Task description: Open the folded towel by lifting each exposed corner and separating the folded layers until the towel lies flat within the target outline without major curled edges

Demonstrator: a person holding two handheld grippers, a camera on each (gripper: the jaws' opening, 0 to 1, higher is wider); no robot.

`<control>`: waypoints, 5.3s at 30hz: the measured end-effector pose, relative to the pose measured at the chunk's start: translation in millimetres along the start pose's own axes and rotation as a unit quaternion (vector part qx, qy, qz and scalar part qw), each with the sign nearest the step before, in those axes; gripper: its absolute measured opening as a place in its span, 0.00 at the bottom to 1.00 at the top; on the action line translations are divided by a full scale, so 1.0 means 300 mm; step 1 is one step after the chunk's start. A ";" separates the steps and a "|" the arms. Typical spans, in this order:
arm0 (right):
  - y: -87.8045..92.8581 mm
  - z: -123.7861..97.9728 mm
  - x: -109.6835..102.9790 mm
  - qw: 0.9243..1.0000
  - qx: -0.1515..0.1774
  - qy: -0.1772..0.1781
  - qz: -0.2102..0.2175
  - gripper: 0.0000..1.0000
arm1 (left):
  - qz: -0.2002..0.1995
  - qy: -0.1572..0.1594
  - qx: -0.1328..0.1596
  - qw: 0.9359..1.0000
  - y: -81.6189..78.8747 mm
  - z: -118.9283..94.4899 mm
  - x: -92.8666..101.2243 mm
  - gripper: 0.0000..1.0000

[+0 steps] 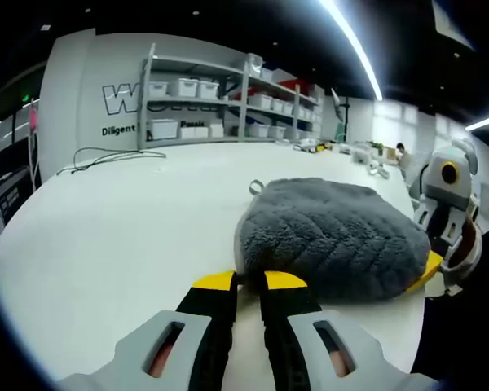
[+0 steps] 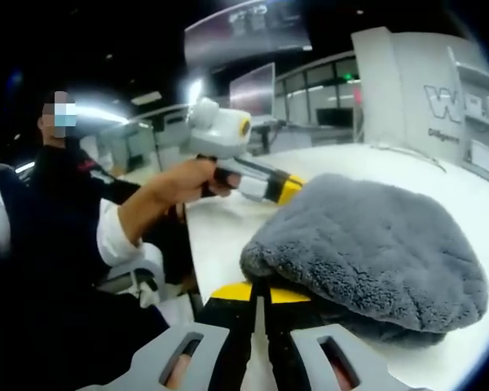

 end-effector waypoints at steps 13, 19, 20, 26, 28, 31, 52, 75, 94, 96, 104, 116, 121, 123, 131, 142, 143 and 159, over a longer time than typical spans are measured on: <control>-0.004 0.013 -0.001 1.000 0.000 -0.008 -0.030 0.00 | 0.006 -0.010 0.006 1.000 -0.005 0.020 -0.012 0.11; -0.001 0.005 0.000 0.999 0.000 -0.016 -0.048 0.01 | 0.021 -0.009 0.003 1.000 -0.002 0.015 -0.011 0.11; -0.002 0.003 0.000 0.999 0.000 -0.018 -0.051 0.02 | 0.021 -0.009 0.002 1.000 -0.001 0.015 -0.011 0.11; -0.006 -0.012 0.007 0.998 0.004 -0.027 -0.056 0.03 | 0.023 -0.007 0.002 1.000 0.000 0.010 -0.011 0.12; -0.008 -0.018 0.011 0.998 0.004 -0.028 -0.056 0.04 | 0.015 -0.006 0.003 1.000 0.001 0.010 -0.013 0.12; -0.017 -0.029 0.017 0.998 0.008 -0.027 -0.053 0.05 | 0.014 -0.005 0.004 1.000 -0.001 0.009 -0.015 0.14; -0.076 -0.147 0.116 0.998 0.046 0.014 -0.044 0.09 | 0.025 0.000 -0.011 1.000 -0.031 -0.036 0.006 0.34; -0.104 -0.227 0.199 0.996 0.057 0.050 -0.052 0.19 | 0.011 -0.010 -0.020 1.000 -0.051 -0.087 -0.032 0.51; -0.118 -0.313 0.288 0.988 0.067 0.118 -0.066 0.38 | 0.000 0.001 -0.021 1.000 -0.061 -0.124 -0.004 0.53; -0.116 -0.321 0.295 0.988 0.065 0.124 -0.068 0.39 | -0.004 0.003 -0.022 1.000 -0.063 -0.126 -0.010 0.53; -0.106 -0.335 0.307 0.987 0.068 0.133 -0.063 0.39 | -0.007 0.010 -0.032 0.999 -0.076 -0.140 -0.040 0.53; -0.087 -0.335 0.311 0.987 0.065 0.136 -0.060 0.40 | -0.022 0.035 -0.035 0.999 -0.063 -0.147 0.020 0.46; -0.073 -0.338 0.313 0.987 0.059 0.137 -0.058 0.40 | -0.027 0.053 -0.028 0.998 -0.066 -0.148 0.059 0.41; -0.061 -0.335 0.312 0.988 0.050 0.131 -0.058 0.41 | -0.038 0.063 -0.022 0.997 -0.067 -0.146 0.074 0.38; -0.006 -0.295 0.299 0.991 0.015 0.114 -0.065 0.41 | -0.044 0.076 -0.034 0.996 -0.032 -0.123 0.095 0.35; 0.038 -0.261 0.317 0.992 0.000 0.112 -0.055 0.36 | -0.041 0.082 -0.043 0.995 -0.003 -0.087 0.104 0.29; 0.039 -0.260 0.318 0.992 0.000 0.111 -0.055 0.36 | -0.038 0.080 -0.041 0.995 -0.002 -0.084 0.105 0.28; 0.027 -0.252 0.323 0.995 0.004 0.088 -0.039 0.27 | -0.027 0.058 -0.026 0.998 0.001 -0.076 0.089 0.16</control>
Point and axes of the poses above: the point that each gripper's makers call its tool centre point, and the gripper's own axes: z roughly forward along the fingers, x roughly to its right, y roughly out of its underside, the point moved 6 cm from there along -z, roughly backward along the fingers, and after that the axes turned 13 degrees about x, right-handed, at the moved point
